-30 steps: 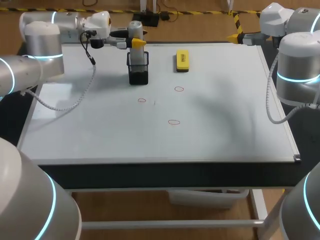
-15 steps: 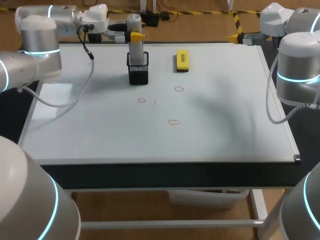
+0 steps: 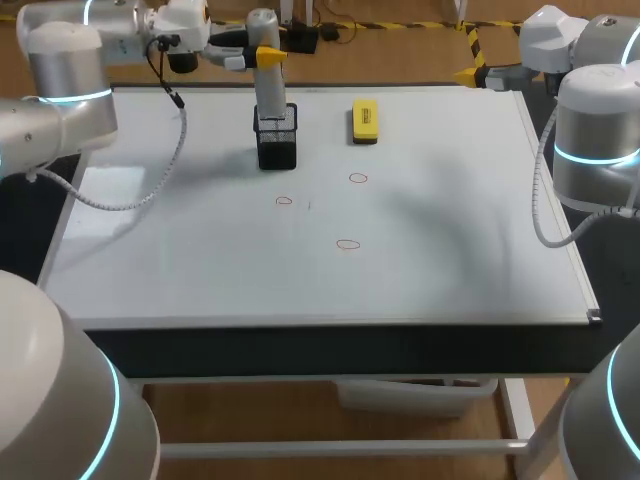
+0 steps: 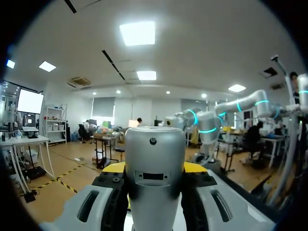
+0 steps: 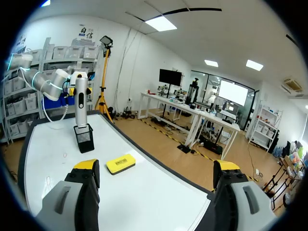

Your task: Pick up the inspection probe, press it on each red-marked spot on the whiteboard one by one, put down the probe, pick up the eraser, and wipe off all the red marks.

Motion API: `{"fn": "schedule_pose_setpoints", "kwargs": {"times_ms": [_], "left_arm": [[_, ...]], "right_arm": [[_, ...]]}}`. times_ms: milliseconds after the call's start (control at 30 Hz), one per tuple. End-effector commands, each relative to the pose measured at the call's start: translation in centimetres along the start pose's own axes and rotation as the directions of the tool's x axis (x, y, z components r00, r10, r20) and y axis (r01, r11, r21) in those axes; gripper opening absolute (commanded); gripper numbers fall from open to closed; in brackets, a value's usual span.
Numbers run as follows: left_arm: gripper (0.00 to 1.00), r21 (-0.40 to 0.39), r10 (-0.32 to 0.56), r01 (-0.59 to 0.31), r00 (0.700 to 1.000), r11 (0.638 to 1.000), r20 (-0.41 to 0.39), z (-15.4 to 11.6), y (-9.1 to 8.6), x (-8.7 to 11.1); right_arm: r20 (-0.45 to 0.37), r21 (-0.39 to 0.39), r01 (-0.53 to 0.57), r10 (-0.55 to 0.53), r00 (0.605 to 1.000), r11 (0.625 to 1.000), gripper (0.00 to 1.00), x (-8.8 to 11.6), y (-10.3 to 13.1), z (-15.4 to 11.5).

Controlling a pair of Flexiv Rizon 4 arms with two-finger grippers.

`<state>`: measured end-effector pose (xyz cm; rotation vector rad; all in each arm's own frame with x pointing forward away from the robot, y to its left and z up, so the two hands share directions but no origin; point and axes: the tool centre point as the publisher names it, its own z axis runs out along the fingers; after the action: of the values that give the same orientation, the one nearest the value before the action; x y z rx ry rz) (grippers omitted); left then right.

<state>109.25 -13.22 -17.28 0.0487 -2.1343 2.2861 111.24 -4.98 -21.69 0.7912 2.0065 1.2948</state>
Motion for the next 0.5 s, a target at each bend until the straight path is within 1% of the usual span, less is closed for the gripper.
{"fn": "schedule_pose_setpoints", "kwargs": {"times_ms": [33, 233, 500], "left_arm": [[0.00, -0.002, 0.011, -0.011, 0.999, 1.000, 0.037, -0.5, -1.4, 0.7], [0.00, -0.006, 0.035, -0.035, 0.997, 0.999, 0.067, -2.0, -2.4, 0.5], [0.00, -0.022, 0.043, -0.041, 0.991, 0.999, 0.125, -4.8, -2.4, 0.4]], "right_arm": [[-0.001, 0.001, 0.000, 0.000, 1.000, 1.000, 1.00, 0.0, 0.0, 0.0], [-0.001, 0.001, 0.000, 0.000, 1.000, 1.000, 1.00, 0.0, 0.0, 0.0], [-0.001, 0.001, 0.000, 0.000, 1.000, 1.000, 1.00, 0.0, 0.0, 0.0]]}}
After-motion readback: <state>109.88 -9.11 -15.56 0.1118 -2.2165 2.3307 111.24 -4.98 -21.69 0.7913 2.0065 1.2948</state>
